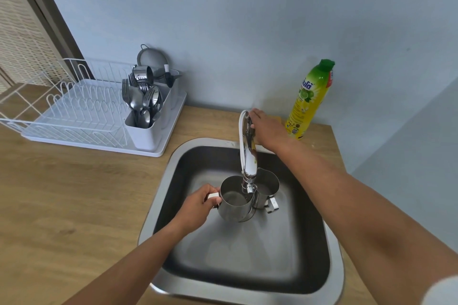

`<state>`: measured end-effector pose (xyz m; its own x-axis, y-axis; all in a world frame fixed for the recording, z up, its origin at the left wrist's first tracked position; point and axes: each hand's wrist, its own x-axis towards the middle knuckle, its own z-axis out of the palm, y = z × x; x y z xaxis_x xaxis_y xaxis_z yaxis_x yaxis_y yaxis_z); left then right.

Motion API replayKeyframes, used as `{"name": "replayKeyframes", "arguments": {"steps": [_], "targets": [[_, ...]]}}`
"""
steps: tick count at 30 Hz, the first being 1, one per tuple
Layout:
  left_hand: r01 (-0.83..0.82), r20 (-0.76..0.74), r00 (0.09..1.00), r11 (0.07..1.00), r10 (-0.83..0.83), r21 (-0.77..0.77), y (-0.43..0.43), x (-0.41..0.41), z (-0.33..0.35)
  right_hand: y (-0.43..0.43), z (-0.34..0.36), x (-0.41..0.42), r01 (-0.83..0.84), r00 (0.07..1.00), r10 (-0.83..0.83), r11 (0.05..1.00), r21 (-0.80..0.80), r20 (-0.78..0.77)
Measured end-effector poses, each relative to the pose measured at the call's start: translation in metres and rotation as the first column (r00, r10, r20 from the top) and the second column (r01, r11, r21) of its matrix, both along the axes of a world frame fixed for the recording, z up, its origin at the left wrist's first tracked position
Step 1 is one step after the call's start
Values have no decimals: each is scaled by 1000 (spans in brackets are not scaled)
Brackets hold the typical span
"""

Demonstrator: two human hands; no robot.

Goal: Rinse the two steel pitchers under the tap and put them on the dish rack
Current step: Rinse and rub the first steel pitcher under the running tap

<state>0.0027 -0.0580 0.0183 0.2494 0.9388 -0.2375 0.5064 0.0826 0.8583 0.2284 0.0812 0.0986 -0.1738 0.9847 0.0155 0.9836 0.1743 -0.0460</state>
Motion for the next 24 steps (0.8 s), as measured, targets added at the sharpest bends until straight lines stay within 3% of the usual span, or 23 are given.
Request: {"name": "replayKeyframes", "arguments": {"steps": [24], "targets": [[7,10,1000,1000,-7,-19,-2,-2,-7,21,-5,7,0,998,-2,1000,-29,-67]]}}
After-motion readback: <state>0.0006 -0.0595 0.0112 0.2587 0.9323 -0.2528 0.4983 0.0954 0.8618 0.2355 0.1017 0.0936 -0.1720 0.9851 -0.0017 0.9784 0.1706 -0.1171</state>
